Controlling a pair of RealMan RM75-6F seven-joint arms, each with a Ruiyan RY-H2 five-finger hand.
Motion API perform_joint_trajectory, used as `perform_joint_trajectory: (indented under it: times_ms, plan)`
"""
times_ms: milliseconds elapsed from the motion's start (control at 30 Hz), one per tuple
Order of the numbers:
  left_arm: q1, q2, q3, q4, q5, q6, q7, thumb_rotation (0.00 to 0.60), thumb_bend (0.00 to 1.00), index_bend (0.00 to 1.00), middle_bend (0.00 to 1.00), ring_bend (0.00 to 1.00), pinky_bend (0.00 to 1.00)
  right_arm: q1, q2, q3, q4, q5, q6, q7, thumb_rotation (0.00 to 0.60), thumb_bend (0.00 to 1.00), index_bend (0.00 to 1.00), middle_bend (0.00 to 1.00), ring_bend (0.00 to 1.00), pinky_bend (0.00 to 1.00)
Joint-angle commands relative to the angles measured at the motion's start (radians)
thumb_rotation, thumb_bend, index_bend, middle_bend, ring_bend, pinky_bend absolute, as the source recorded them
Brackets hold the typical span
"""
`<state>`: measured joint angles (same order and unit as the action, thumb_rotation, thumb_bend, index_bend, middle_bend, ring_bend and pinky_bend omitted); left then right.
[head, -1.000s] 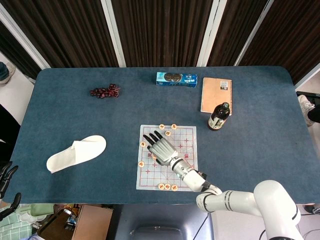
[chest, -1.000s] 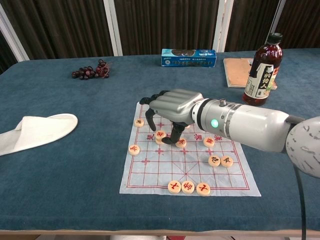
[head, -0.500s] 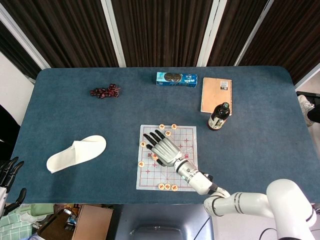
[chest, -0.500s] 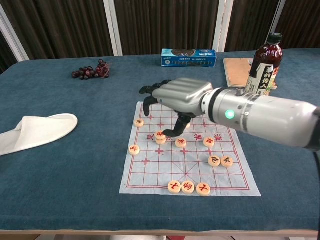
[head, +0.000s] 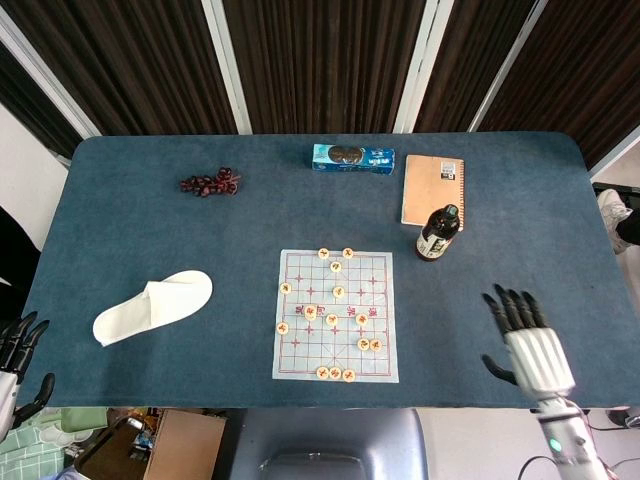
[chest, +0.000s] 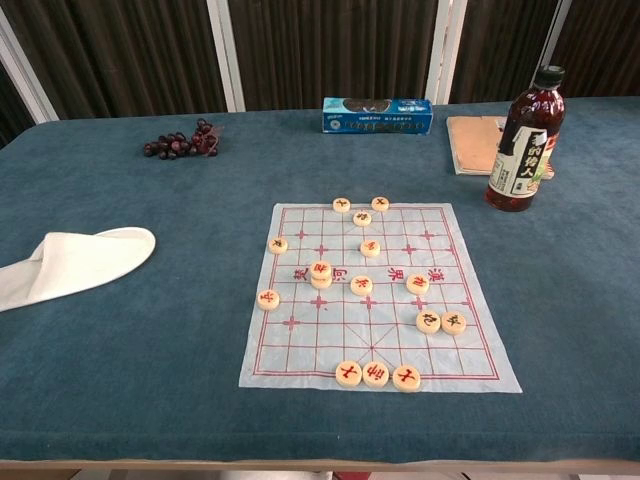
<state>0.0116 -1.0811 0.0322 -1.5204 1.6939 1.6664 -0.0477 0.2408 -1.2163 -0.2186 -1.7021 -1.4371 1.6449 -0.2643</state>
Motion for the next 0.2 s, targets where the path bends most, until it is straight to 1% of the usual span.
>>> perform_joint_trajectory:
  times_ms: [33,200]
  plan:
    - [0.001,-0.005,0.003,0.004,0.004,0.000,0.007,0.600,0.45,0.00,0.00,0.00,0.00,-0.145,0.046,-0.075,0.144,-0.105,0.116,0.179,0.600,0.35,0.00,0.00,0.00,0.00]
    - [-0.005,-0.010,0.006,0.004,0.008,-0.011,0.015,0.600,0.45,0.00,0.00,0.00,0.00,-0.172,0.046,-0.045,0.175,-0.146,0.124,0.210,0.600,0.35,0.00,0.00,0.00,0.00]
